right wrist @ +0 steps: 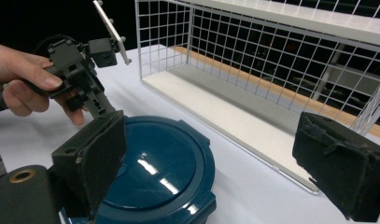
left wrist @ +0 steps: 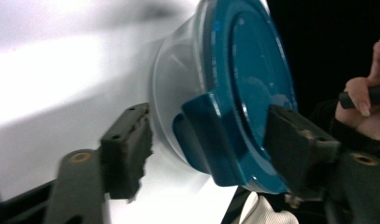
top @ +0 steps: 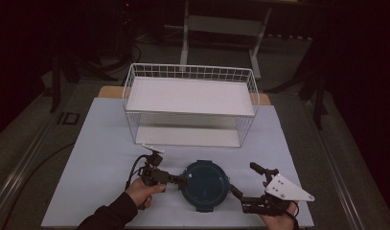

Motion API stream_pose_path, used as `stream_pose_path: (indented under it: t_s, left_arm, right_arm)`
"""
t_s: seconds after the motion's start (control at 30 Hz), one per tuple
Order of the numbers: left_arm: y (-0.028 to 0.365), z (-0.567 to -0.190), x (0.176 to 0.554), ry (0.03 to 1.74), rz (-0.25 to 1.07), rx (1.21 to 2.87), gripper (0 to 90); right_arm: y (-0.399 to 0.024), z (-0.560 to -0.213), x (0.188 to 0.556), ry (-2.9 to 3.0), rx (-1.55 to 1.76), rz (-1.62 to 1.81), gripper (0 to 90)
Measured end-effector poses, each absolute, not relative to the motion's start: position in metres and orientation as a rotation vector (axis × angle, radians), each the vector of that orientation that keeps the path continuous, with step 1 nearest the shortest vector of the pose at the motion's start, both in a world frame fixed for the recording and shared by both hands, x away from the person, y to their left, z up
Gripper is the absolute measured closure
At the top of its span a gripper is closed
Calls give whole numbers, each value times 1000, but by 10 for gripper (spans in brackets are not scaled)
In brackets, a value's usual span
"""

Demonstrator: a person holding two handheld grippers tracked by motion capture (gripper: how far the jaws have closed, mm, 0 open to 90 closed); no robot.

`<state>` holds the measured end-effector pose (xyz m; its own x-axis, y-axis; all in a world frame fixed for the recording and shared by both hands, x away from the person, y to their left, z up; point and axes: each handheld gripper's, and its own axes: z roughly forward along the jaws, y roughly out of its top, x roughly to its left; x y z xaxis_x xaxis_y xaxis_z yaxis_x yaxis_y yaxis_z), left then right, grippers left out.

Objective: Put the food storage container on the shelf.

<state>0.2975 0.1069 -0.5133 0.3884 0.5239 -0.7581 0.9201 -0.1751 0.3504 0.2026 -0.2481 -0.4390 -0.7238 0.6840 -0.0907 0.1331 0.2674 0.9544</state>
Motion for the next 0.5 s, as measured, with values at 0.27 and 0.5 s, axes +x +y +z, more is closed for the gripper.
stream_pose_path:
  t_s: [0.27, 0.5]
  left_arm:
    - [104, -515, 299, 1265, -678, 1826, 495]
    - [106, -515, 301, 1245, -696, 1818, 533]
  right_arm:
    - [-246, -440, 203, 2060, 737, 1454, 96]
    - [-246, -443, 205, 2093, 769, 1455, 100]
